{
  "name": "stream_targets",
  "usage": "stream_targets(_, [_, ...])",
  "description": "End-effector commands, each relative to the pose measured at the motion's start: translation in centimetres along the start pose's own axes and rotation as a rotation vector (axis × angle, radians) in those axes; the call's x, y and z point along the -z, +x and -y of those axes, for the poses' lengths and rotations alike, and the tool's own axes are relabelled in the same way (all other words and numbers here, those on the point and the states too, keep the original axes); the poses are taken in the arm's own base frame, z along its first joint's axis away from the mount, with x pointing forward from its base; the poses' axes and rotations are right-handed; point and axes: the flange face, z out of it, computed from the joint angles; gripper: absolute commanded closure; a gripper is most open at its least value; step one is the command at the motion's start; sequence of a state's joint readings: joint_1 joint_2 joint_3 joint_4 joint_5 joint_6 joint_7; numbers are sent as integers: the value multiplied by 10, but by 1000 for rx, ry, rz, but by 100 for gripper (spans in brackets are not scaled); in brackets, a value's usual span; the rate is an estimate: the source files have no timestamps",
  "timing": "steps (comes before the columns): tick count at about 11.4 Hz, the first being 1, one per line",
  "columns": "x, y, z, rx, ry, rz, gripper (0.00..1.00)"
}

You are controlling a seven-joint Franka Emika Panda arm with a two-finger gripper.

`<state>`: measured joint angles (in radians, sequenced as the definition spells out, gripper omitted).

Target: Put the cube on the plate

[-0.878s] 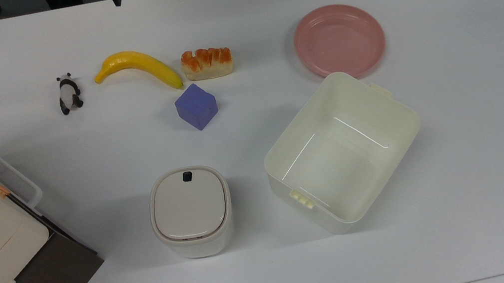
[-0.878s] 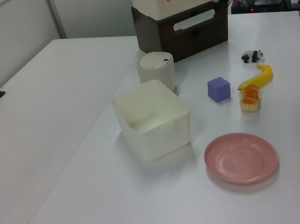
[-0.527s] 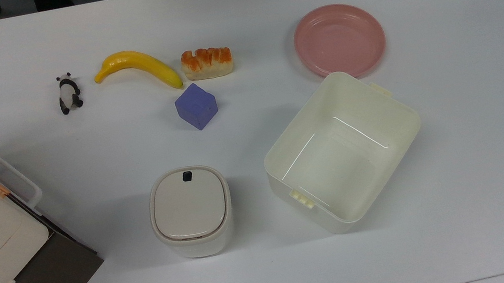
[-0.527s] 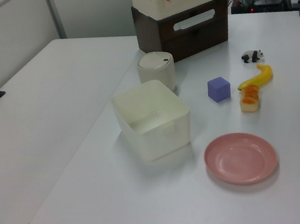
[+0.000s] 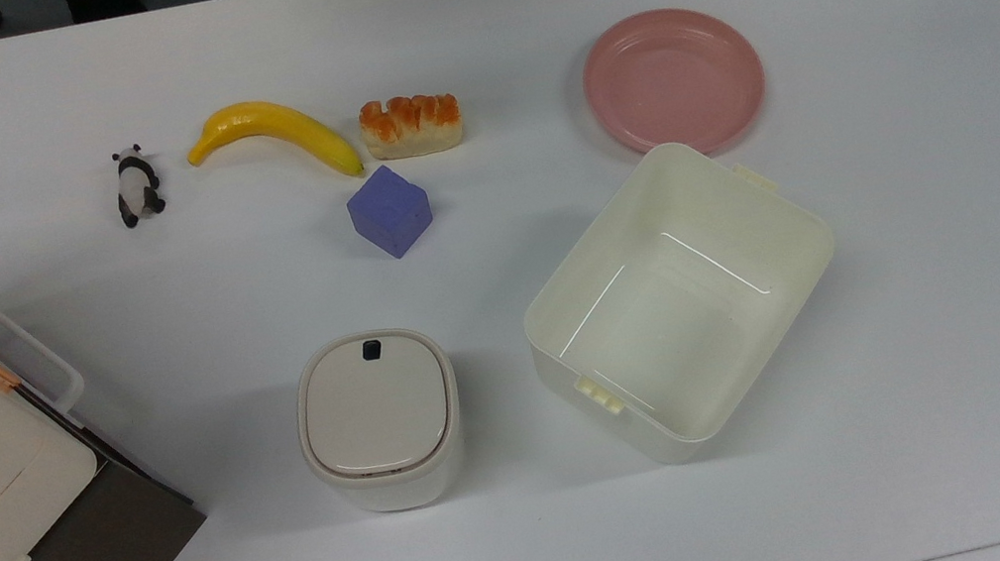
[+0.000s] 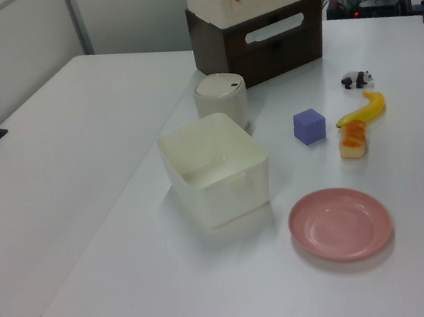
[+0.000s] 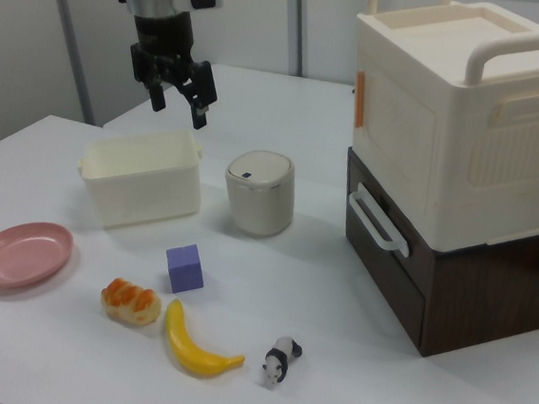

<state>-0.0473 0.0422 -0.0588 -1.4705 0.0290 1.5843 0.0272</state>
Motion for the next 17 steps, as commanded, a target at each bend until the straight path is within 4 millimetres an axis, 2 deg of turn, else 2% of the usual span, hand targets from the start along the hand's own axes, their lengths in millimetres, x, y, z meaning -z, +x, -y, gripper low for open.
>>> stream_targets(1, [-11, -2, 14, 27, -51, -5, 0])
stream_targets(4, [-13, -1, 15, 30, -46, -26, 0])
stream_targets(7, [-19, -2, 33, -34, -37, -14, 0])
stream_targets(13, [-33, -2, 34, -7, -54, 14, 0])
stream_targets(17, [-35, -3, 35, -6, -48, 18, 0])
